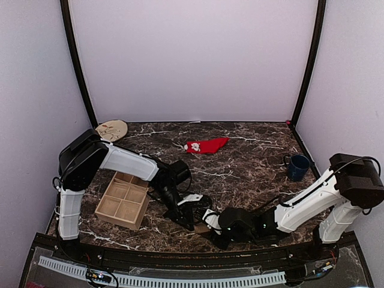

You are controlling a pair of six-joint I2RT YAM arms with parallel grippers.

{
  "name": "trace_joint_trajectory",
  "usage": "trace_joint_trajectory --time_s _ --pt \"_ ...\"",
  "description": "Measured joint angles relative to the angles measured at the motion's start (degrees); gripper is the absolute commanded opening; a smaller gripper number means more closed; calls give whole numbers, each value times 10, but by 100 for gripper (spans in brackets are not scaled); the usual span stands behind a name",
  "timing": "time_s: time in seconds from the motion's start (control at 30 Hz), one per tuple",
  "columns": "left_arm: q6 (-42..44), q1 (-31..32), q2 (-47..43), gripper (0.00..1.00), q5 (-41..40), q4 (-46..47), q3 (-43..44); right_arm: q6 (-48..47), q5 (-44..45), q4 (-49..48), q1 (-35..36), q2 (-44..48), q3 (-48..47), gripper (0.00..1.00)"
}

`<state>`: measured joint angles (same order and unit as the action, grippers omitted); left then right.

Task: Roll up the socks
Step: Roll the sock at the center of the board.

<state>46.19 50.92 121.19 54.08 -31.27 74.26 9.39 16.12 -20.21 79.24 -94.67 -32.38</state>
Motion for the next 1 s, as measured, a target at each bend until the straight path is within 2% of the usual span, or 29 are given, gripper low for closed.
trace_joint_trajectory --time_s 0.2,0.37,0.57,1.0 --pt "1 -1 3 4 3 -4 3 -7 2 -8 0 0 0 23" --pt "0 -2 5 6 4 -6 5 -12 2 -8 1 1 0 15" --pt "-10 -3 6 13 3 -6 7 -13 -1 -8 2 2 0 2" --pt "-67 -25 8 27 2 17 13 23 -23 -12 -4 2 3 0"
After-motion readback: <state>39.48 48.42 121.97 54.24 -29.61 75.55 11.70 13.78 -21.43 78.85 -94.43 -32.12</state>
